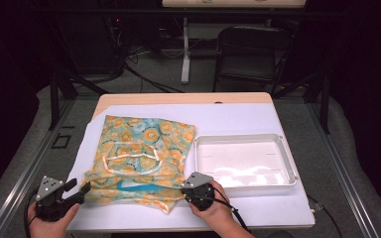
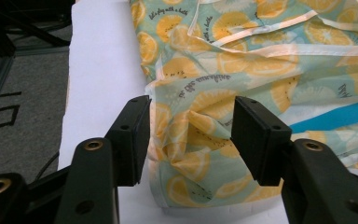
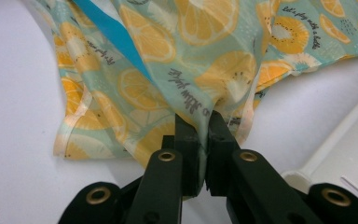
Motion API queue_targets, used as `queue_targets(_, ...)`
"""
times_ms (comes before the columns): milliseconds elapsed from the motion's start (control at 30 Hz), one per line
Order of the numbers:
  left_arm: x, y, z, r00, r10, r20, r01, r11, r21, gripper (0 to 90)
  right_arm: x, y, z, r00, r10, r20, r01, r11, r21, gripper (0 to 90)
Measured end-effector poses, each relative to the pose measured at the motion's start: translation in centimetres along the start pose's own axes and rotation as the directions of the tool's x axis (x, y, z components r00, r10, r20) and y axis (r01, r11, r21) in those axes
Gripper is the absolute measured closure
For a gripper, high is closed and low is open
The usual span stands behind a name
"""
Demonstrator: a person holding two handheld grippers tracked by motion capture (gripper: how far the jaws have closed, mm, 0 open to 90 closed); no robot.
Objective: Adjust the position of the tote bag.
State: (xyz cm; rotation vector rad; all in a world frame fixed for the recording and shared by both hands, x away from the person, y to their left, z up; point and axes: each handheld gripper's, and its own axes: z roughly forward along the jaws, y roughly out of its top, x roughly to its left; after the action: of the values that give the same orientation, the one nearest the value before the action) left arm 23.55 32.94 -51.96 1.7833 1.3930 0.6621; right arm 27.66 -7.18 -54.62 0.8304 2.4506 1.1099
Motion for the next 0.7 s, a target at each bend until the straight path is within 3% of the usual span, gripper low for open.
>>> queue_targets(100,0.2,-0.1,0.1,1.0,-0.004,0.002,0.004,1.0,0.004,52.9,0.0,0.0,0.0,1.0,-0.006,0.001,0.006,1.0,0.005,85.0)
queue_targets(267,0.5,-0.6,0.3,0.9999,-0.016,0.0,0.016,0.9994,0.03,53.4,0.0,0.0,0.0,1.0,-0.001,0.0,0.001,1.0,0.001,84.7)
queue_targets(700,0.2,-1.5,0.9,0.9998,0.019,-0.007,-0.018,0.9959,0.089,54.2,0.0,-0.1,0.0,1.0,-0.009,0.002,0.009,1.0,0.007,82.7)
